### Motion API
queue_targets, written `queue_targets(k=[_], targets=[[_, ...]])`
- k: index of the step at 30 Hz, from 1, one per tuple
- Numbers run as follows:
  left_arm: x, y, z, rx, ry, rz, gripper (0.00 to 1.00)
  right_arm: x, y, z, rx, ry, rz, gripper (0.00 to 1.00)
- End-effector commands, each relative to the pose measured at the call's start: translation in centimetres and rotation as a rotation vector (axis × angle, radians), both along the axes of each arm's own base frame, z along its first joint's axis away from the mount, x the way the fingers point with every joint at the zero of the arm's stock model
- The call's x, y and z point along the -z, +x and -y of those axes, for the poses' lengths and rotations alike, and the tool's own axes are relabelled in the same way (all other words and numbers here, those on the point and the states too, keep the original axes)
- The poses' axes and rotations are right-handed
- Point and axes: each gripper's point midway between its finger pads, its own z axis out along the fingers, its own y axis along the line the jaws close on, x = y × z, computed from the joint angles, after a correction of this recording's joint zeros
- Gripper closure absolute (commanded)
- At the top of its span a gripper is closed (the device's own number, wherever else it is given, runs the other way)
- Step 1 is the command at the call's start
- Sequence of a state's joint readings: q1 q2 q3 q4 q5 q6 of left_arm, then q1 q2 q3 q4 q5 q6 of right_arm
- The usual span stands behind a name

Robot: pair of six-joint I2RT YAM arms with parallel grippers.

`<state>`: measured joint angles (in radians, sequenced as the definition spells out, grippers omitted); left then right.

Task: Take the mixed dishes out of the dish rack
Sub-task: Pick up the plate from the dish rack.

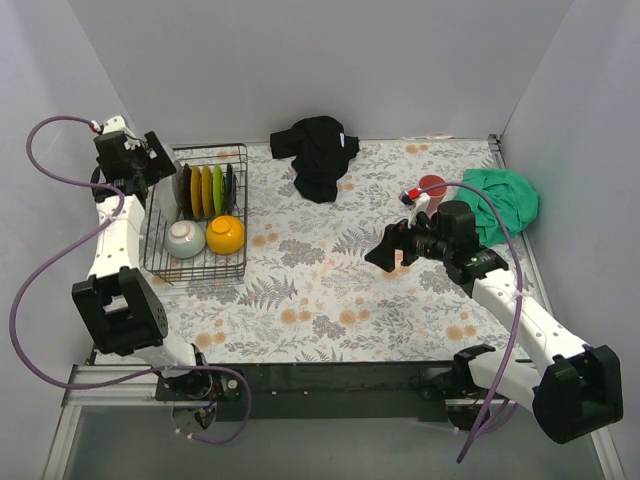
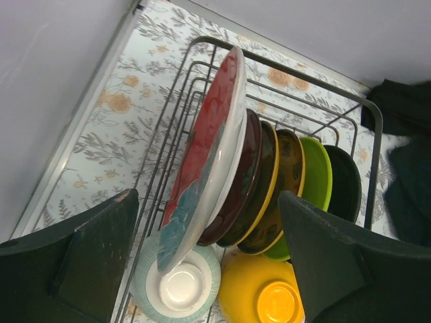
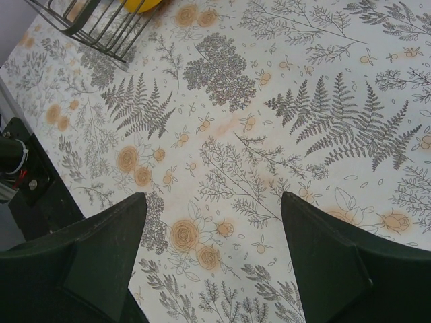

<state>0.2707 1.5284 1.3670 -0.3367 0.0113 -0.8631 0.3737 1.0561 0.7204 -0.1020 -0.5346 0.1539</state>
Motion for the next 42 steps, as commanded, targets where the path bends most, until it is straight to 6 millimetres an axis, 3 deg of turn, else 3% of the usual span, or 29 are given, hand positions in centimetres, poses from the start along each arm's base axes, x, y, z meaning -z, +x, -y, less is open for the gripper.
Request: queue_targets(k=[1,11,16,26,29,33,37,42], targets=[[-0.4,1.2,1.8,0.156,-0.051,0.005,0.18,-0.4,0.2,-0.4,-0.021,0.008,0.033,0.11],[2.5,2.7,1.4,0.183,-0.054,-0.063,0.38,0.5,0.4,-0.3,-0.015,-0.010,0.010,0.13],[2.8,2.7,1.6,0.193,-0.059,-0.072,0.49,1.2,0.3,-0.4,-0.018,-0.020,-0.011,0.13],[2.9,2.6,2.2,0.235,-0.062,-0.079,0.64,1.2,0.4,-0.4,-0.012,-0.041,-0.024,0.14],[3.1,2.5,2.2,0.238,-0.057,-0.085,0.75,1.4,0.3,-0.3,-0.006,-0.051,-0.029,0.14],[2.8,2.5,2.2,0.243,-0.051,-0.081,0.82,1.4,0.3,-0.3,0.002,-0.054,-0.033,0.15],[2.1,2.6,2.7,0.278,-0.056,-0.059,0.99,0.9,0.5,-0.3,0.014,-0.052,-0.032,0.15],[0.4,2.7,3.0,0.300,-0.034,-0.022,1.00,0.2,0.7,-0.2,0.024,-0.048,-0.027,0.16]])
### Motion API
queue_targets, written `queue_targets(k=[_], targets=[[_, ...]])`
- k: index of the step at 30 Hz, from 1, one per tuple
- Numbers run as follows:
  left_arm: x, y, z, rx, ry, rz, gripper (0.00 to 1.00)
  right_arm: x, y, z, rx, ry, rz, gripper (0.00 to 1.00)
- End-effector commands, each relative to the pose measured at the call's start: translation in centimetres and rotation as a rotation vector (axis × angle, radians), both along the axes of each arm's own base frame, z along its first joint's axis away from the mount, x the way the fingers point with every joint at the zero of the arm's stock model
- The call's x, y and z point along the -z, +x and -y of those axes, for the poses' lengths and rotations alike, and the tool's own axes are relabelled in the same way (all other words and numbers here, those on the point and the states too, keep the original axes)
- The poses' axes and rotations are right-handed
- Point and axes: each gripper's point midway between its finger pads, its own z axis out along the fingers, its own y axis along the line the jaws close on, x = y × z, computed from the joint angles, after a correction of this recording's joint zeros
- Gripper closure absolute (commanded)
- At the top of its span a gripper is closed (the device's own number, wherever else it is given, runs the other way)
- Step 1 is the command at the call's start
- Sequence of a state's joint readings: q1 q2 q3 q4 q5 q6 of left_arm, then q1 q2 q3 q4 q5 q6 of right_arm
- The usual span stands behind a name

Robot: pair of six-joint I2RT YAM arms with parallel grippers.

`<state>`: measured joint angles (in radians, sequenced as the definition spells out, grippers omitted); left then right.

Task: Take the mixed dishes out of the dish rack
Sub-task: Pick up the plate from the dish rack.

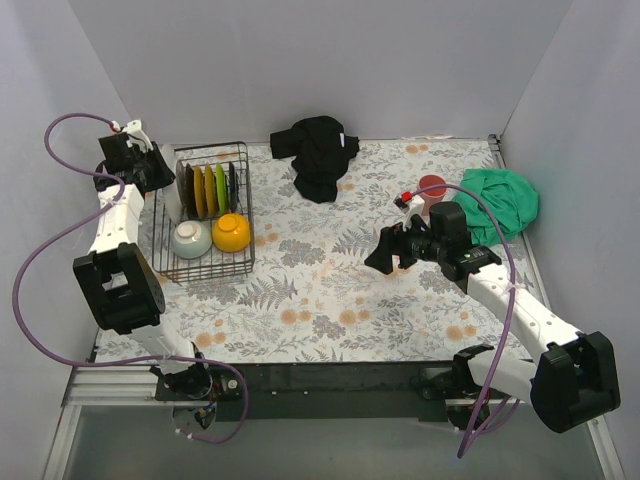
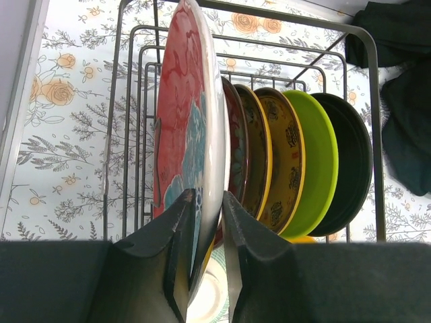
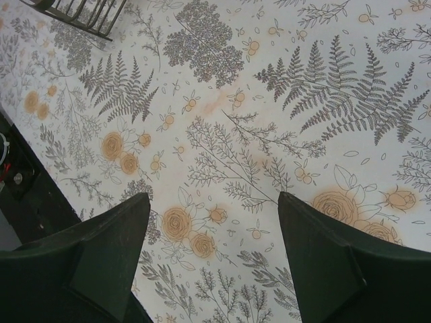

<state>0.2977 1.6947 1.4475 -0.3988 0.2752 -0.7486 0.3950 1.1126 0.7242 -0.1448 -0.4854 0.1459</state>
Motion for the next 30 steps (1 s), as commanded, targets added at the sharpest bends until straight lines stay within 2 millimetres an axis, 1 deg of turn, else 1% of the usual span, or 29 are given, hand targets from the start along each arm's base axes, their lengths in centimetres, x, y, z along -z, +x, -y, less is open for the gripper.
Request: queue_targets(k=[1,3,11,15,17,22,27,30], targets=[[-4.7,0.5,0.7,0.042,0.027,0.104,1.00,-2.2,0.7,-0.2,0.011,0.014,0.043,0.16],[-5.6,0.2,0.8,0.048,0.034,0.124,1.00,-2.5,0.7,-0.3,0.012,0.018,0.051,0.16],[-8.3,-0.3,0.8,0.059,0.079,0.183,1.00,-2.6,0.6,-0.1,0.018,0.013,0.050,0.16],[-10.4,-0.4,0.6,0.042,0.100,0.228,1.00,-2.8,0.7,0.0,0.020,0.014,0.057,0.16],[-11.1,-0.4,0.5,0.037,0.106,0.242,1.00,-2.7,0.7,0.0,0.023,0.012,0.058,0.16],[-12.1,-0.3,0.4,0.026,0.099,0.265,1.00,-2.7,0.7,0.0,0.023,0.011,0.060,0.16],[-12.1,-0.3,0.5,0.016,0.073,0.263,1.00,-2.7,0.5,0.1,0.025,0.010,0.065,0.16],[-13.1,-0.3,0.5,0.004,0.060,0.285,1.00,-2.8,0.5,0.2,0.026,0.010,0.067,0.16]])
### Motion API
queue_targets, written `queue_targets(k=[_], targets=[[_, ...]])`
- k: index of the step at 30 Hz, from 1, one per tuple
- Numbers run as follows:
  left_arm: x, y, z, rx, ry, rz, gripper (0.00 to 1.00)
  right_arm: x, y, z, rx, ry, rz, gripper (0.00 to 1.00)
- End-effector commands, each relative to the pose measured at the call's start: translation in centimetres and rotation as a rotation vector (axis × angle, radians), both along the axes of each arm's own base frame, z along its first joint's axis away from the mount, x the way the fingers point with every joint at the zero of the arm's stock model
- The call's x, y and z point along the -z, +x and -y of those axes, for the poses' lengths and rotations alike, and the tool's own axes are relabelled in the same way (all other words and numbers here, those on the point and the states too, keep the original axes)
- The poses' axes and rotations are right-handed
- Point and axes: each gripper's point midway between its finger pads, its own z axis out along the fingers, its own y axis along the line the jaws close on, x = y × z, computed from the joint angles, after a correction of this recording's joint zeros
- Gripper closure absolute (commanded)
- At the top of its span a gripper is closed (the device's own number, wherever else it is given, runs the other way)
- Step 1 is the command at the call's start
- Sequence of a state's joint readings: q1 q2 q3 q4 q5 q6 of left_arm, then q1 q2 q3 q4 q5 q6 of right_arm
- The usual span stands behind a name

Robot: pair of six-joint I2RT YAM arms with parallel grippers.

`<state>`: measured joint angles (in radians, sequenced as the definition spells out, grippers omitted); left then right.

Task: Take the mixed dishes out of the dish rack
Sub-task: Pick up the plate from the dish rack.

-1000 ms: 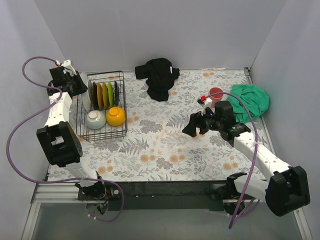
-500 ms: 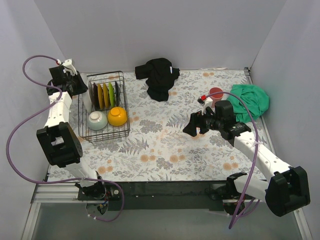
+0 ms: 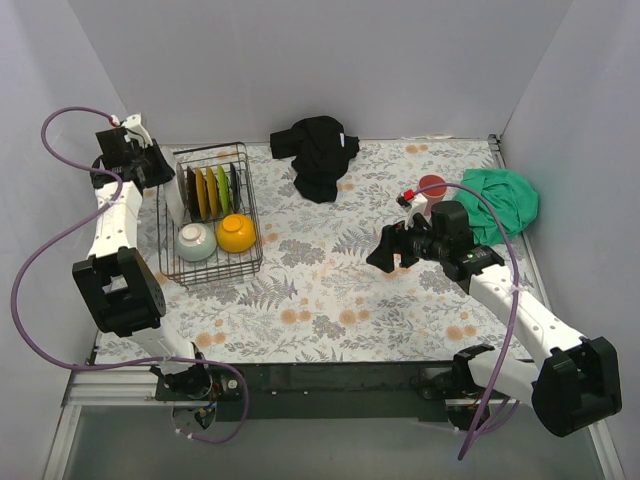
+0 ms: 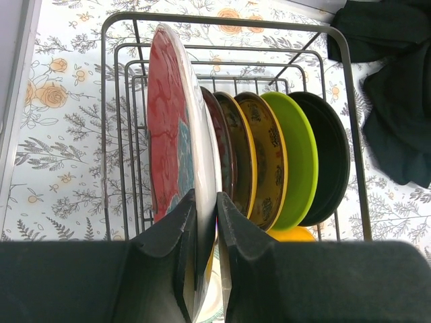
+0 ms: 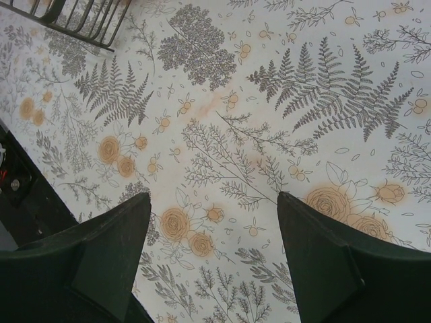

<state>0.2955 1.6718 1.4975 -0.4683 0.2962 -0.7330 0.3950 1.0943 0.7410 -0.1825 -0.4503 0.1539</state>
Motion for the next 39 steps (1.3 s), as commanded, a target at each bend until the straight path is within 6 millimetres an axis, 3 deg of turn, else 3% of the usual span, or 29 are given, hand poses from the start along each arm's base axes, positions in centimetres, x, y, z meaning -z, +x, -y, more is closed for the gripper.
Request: queue_targets(k=[1,11,18,26,35,38,39], targets=[[-11.2,0.2,-0.2,-0.027,0.050,0.280,1.00,-2.3,0.4,-0.3,-0.006,0.023,0.068,0.16],[-13.6,-0.1,-1.3,-0.093,0.046,0.295,1.00,-2.4,0.4,-0.3,-0.006,0.027,0.069,0.16],[-15.2,-0.6,-0.6,-0.086,0.005,0.318,1.00,-2.6,0.5,-0.5,-0.007,0.034,0.063,0.16],[-18.6,-2.1,0.2,-0.070,0.008,0.372,1.00,-2.9,0.4,-0.5,-0.008,0.040,0.067,0.16],[-22.1,-4.3,3.2,0.029,-0.024,0.438,1.00,-3.4,0.2,-0.4,-0.008,0.045,0.084,0.16],[-22.9,-4.7,5.5,0.090,-0.016,0.454,1.00,-3.7,0.2,-0.4,-0.007,0.047,0.092,0.16],[-23.3,-4.9,7.3,0.129,-0.014,0.465,1.00,-3.8,0.2,-0.4,-0.006,0.046,0.094,0.16]])
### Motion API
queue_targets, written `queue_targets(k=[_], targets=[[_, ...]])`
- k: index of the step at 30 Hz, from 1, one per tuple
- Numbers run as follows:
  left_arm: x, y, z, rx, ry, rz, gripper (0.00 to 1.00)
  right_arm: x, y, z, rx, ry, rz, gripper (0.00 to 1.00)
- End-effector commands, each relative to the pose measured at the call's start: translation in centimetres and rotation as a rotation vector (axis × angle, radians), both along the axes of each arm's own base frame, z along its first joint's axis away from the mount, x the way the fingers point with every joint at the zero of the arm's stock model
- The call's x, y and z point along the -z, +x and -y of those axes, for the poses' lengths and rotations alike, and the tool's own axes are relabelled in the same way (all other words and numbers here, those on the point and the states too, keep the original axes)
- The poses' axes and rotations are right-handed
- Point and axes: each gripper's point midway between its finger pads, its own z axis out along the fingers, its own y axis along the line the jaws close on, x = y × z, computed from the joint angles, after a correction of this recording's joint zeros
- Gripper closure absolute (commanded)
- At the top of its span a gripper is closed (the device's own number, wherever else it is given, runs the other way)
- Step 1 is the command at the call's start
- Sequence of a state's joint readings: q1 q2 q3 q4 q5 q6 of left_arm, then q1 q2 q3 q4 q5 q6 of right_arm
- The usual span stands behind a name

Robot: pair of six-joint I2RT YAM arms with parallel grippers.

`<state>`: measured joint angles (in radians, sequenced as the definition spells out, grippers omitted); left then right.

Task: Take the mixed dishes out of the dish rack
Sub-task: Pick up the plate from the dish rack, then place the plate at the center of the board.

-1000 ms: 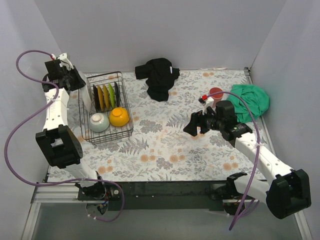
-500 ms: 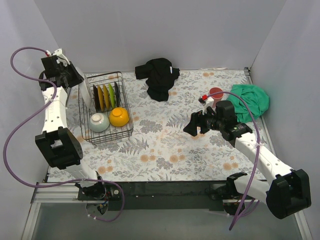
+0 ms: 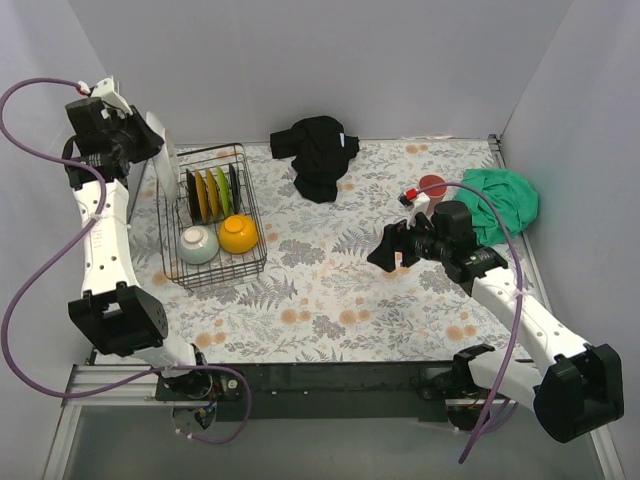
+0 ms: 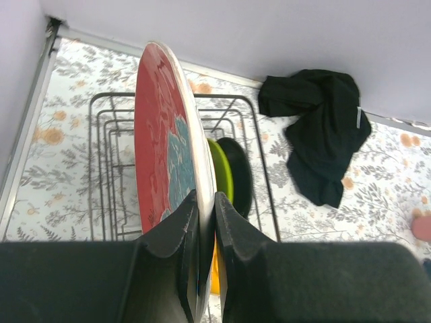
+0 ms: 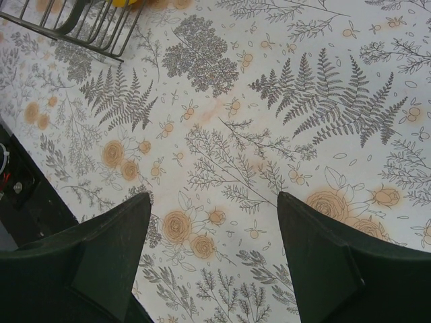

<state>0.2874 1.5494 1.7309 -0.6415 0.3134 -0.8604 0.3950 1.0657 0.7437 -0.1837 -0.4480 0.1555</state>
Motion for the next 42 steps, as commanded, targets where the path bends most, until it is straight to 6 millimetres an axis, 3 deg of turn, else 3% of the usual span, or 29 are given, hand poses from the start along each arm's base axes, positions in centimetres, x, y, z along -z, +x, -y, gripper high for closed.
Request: queue_targets(k=[1,5,6,8,11,13,14,16,17,19,20,21,23,29,34,35,42], targets=[[-10.9,-2.6,6.3,0.174,0.091,0.302,1.00,-2.9,0.3,-0.4,-0.002,0.034,0.066,0.16],[-11.8,-3.3,11.1,0.264,0.140,0.333,1.00,-3.4,0.3,-0.2,0.007,0.037,0.072,0.16],[-12.2,-3.8,13.4,0.323,0.136,0.349,1.00,-3.5,0.4,-0.2,0.012,0.036,0.073,0.15],[-12.9,-4.4,15.1,0.369,0.148,0.373,1.00,-3.7,0.3,0.0,0.022,0.034,0.077,0.14],[-13.0,-6.0,20.0,0.488,0.174,0.400,1.00,-4.2,0.4,0.2,0.038,0.039,0.088,0.13],[-13.1,-6.7,21.6,0.521,0.198,0.423,1.00,-4.5,0.3,0.2,0.046,0.047,0.087,0.13],[-12.9,-7.4,23.6,0.576,0.225,0.436,1.00,-4.6,0.3,0.2,0.046,0.050,0.084,0.13],[-11.5,-7.8,25.3,0.604,0.264,0.429,1.00,-4.9,0.3,0.1,0.054,0.062,0.078,0.12],[-11.0,-8.8,27.4,0.656,0.276,0.436,1.00,-5.0,0.3,0.2,0.062,0.067,0.074,0.11],[-8.9,-9.0,28.9,0.667,0.347,0.419,1.00,-5.1,0.4,0.3,0.086,0.073,0.066,0.11],[-8.5,-10.1,30.7,0.705,0.358,0.429,1.00,-5.3,0.4,0.3,0.093,0.076,0.065,0.09],[-6.3,-10.3,31.4,0.730,0.400,0.402,1.00,-5.4,0.4,0.4,0.103,0.077,0.061,0.08],[-5.6,-11.4,33.2,0.742,0.438,0.428,1.00,-5.4,0.5,0.7,0.135,0.080,0.047,0.04],[-0.4,-14.2,37.0,0.791,0.575,0.454,1.00,-5.7,0.9,2.3,0.272,0.102,0.010,0.02],[2.2,-16.1,38.7,0.793,0.680,0.508,1.00,-6.1,1.2,4.1,0.385,0.106,-0.016,0.02],[3.9,-17.1,39.2,0.827,0.733,0.510,1.00,-6.0,1.1,4.4,0.396,0.104,-0.031,0.02],[7.2,-20.1,41.3,0.848,0.830,0.568,1.00,-6.3,1.0,3.7,0.395,0.170,-0.122,0.02]])
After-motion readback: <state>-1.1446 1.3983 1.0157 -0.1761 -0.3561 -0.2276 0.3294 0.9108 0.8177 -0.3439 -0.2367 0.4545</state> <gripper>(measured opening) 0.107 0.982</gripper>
